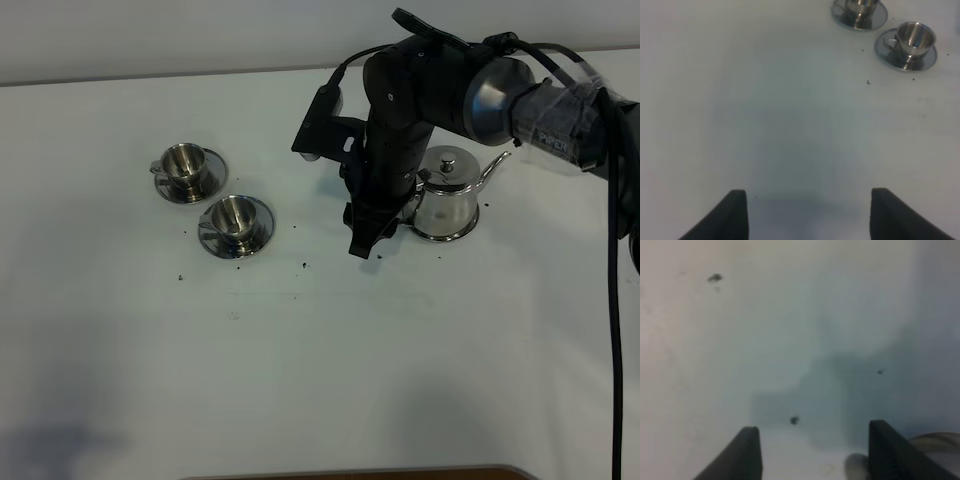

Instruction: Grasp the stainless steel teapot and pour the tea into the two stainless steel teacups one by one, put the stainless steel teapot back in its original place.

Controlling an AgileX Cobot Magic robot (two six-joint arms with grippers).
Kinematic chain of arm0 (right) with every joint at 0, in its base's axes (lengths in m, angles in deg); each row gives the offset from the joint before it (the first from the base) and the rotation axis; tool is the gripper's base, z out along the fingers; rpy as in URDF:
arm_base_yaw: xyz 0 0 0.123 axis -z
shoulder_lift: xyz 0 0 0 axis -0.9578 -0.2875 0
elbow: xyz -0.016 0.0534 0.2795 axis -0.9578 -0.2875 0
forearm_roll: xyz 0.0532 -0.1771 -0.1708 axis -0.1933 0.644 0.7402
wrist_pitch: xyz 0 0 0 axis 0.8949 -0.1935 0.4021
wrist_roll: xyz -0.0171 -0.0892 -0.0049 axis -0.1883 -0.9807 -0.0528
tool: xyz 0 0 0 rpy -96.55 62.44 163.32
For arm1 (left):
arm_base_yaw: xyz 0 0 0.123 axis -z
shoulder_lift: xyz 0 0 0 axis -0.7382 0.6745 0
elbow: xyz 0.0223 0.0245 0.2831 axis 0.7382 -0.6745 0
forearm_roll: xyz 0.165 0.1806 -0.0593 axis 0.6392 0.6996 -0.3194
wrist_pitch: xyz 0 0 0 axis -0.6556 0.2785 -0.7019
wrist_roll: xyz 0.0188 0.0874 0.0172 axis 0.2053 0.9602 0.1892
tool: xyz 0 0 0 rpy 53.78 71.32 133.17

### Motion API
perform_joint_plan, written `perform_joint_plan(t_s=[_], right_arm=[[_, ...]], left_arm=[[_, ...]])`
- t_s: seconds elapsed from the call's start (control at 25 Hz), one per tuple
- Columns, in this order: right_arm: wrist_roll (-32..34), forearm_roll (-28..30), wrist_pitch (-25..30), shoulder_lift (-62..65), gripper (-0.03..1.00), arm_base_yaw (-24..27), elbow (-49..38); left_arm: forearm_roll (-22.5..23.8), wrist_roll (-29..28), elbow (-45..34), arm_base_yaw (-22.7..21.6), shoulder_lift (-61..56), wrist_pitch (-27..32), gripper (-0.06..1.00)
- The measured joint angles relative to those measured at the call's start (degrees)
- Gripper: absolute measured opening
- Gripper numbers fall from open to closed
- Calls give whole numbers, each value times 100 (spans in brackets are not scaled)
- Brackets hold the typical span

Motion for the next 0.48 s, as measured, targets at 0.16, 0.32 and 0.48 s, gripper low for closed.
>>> perform_joint_plan(t_s=[0.16,0.32,0.48], right_arm=[[82,-65,194,0,48,-39,0],[194,-70,404,0,48,-44,0],[344,-59,667,0,48,-44,0]], left_arm=[[0,0,0,0,0,0,58],[0,-5,0,0,0,0,58],[0,-5,0,0,0,0,58]])
